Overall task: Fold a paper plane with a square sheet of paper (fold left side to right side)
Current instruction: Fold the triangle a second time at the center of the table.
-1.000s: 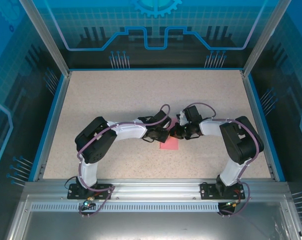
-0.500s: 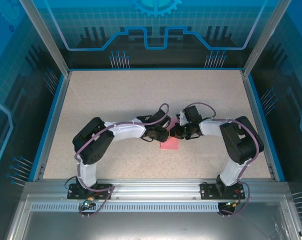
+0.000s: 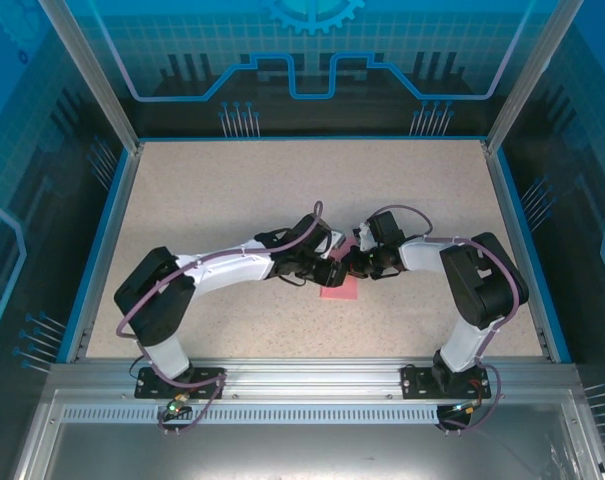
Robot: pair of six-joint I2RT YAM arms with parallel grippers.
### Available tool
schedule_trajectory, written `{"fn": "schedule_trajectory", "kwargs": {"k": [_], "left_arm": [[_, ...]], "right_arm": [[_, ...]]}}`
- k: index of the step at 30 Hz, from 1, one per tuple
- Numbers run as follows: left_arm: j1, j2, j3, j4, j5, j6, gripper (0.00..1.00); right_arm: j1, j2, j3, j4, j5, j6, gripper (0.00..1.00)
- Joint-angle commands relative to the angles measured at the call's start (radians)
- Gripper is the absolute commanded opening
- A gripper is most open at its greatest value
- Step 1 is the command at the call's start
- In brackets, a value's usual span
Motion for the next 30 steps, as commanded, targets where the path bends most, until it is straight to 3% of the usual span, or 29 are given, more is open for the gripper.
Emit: {"fn": "schedule_trajectory", "kwargs": {"k": [1, 9, 30], "left_arm": [[0.004, 0.053, -0.009, 0.029, 0.142, -0.038, 0.37], [0.011, 0.137, 0.004, 0.038, 0.155, -0.038, 0.34], [0.073, 0.133, -0.136, 0.157, 0.163, -0.085, 0.29]], "right_arm": [[0.007, 0.030, -0.008, -0.082, 0.040, -0.019, 0.00], [0.010, 0.027, -0.006, -0.092, 0.041, -0.024, 0.00], [0.010, 0.028, -0.003, -0.106, 0.048, -0.035, 0.00]]}}
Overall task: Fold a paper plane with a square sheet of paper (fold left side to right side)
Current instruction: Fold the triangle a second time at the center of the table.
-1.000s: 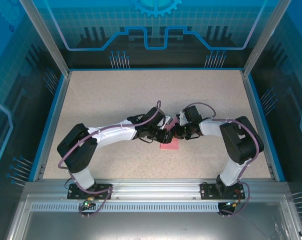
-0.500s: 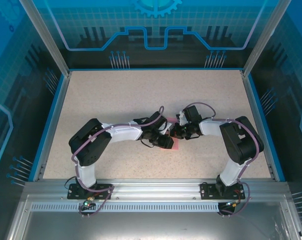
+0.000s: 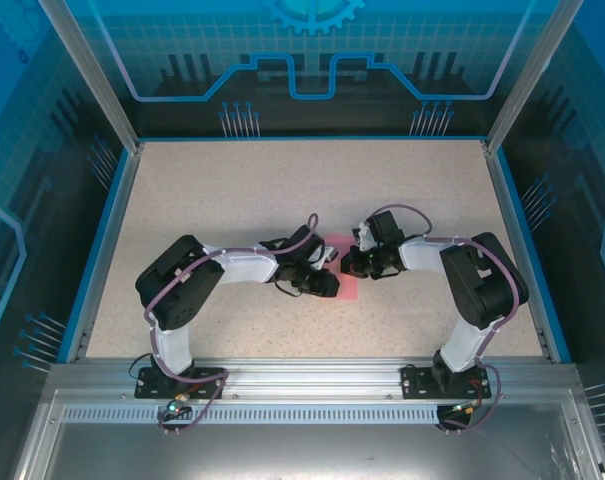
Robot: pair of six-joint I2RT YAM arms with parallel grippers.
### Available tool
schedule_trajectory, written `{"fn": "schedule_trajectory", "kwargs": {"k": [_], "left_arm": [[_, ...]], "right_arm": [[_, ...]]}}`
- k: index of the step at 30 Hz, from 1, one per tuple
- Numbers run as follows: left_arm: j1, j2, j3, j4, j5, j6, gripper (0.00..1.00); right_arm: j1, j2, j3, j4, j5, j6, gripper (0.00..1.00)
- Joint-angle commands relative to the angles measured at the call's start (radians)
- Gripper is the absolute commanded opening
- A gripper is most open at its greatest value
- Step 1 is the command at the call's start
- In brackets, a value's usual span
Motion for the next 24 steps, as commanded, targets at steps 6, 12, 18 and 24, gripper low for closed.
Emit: {"fn": "schedule_trajectory", "kwargs": {"k": [6, 12, 18, 24], "left_arm": [[0.026, -0.017, -0.075, 0.023, 0.010, -0.024, 0.24], [0.049, -0.061, -0.134, 0.039, 0.014, -0.034, 0.19], [0.057, -0.090, -0.184, 0.040, 0.023, -0.031, 0.14], [0.065, -0.165, -0.213, 0.036, 0.035, -0.029, 0.12]], "right_arm": [[0.008, 0.027, -0.007, -0.111, 0.060, -0.031, 0.00], [0.008, 0.032, -0.006, -0.116, 0.064, -0.036, 0.00], [0.007, 0.036, -0.006, -0.116, 0.066, -0.037, 0.00], [0.006, 0.036, -0.004, -0.118, 0.062, -0.038, 0.00]]}}
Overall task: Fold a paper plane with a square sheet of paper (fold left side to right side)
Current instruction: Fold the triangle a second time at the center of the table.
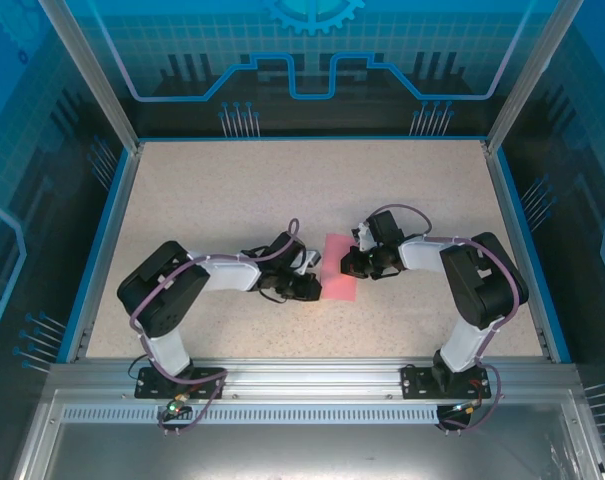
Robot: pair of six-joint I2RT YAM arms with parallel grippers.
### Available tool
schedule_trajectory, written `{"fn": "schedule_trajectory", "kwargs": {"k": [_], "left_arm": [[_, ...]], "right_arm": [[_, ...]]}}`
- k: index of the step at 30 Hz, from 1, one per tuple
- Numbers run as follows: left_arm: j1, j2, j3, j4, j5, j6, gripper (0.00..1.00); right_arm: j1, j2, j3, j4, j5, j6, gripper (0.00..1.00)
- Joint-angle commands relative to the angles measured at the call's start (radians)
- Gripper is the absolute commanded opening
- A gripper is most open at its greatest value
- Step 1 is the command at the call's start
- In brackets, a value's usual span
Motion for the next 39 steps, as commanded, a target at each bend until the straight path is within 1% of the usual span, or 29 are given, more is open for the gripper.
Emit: {"fn": "schedule_trajectory", "kwargs": {"k": [1, 4, 7, 10, 18, 20, 25, 28, 32, 34, 39], "left_arm": [[0.014, -0.068, -0.021, -0.052, 0.024, -0.008, 0.12], [0.019, -0.102, -0.010, -0.039, 0.038, -0.013, 0.13], [0.018, -0.093, 0.019, -0.027, 0.054, -0.016, 0.13], [0.019, -0.047, 0.059, -0.036, 0.054, -0.009, 0.15], [0.018, 0.079, 0.134, -0.023, 0.079, -0.004, 0.17], [0.019, 0.098, 0.144, -0.039, 0.065, 0.002, 0.17], [0.017, 0.139, 0.146, -0.092, 0.014, 0.023, 0.16], [0.016, 0.159, 0.141, -0.100, 0.007, 0.025, 0.14], [0.016, 0.165, 0.125, -0.100, -0.002, 0.029, 0.13], [0.015, 0.170, 0.123, -0.101, -0.003, 0.035, 0.13], [0.016, 0.176, 0.121, -0.111, -0.011, 0.040, 0.12]], "right_arm": [[0.005, 0.034, -0.008, -0.099, 0.060, -0.022, 0.00], [0.007, 0.034, -0.005, -0.101, 0.059, -0.022, 0.00], [0.008, 0.034, -0.003, -0.101, 0.057, -0.022, 0.00], [0.008, 0.033, -0.003, -0.101, 0.054, -0.021, 0.00], [0.010, 0.026, 0.003, -0.107, 0.052, -0.022, 0.00], [0.010, 0.017, 0.002, -0.104, 0.048, -0.023, 0.00], [0.008, -0.071, -0.003, -0.089, 0.039, -0.042, 0.00], [0.008, -0.130, 0.001, -0.132, 0.037, -0.078, 0.00], [0.012, -0.162, -0.006, -0.184, -0.027, -0.112, 0.00], [0.027, -0.145, 0.001, -0.211, -0.060, -0.121, 0.00], [0.068, -0.102, 0.023, -0.214, -0.085, -0.118, 0.00]]}}
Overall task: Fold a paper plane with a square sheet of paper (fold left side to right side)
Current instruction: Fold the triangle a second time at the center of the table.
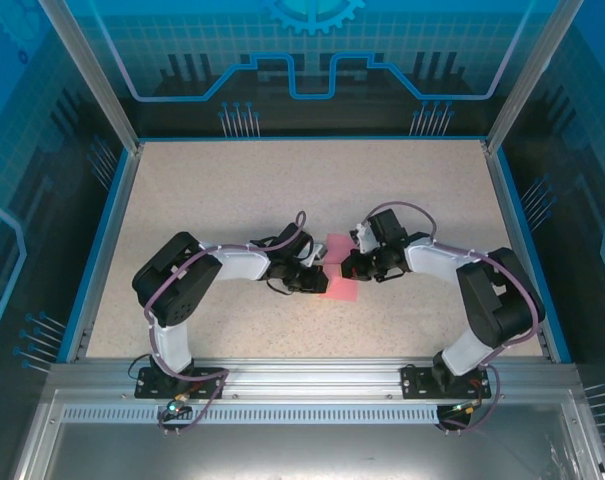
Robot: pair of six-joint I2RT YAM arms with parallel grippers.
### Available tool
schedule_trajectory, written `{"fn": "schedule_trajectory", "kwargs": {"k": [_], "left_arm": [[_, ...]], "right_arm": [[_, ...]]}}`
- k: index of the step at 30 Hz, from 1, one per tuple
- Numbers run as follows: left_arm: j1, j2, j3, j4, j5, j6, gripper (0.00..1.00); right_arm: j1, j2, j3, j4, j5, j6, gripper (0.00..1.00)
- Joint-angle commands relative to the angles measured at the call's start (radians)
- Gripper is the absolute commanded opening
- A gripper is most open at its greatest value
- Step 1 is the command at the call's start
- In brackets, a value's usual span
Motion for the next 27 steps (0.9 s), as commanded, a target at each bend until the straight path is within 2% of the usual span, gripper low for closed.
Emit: {"fn": "schedule_trajectory", "kwargs": {"k": [1, 14, 27], "left_arm": [[0.001, 0.059, -0.016, -0.065, -0.052, 0.031, 0.12], [-0.005, 0.065, -0.010, -0.085, -0.071, 0.033, 0.11], [-0.011, 0.066, -0.003, -0.107, -0.092, 0.036, 0.10]], "right_arm": [[0.035, 0.036, 0.021, -0.043, -0.048, -0.017, 0.00], [0.063, 0.096, 0.067, -0.007, -0.043, 0.011, 0.00], [0.071, 0.153, 0.103, -0.071, 0.006, -0.015, 0.00]]}}
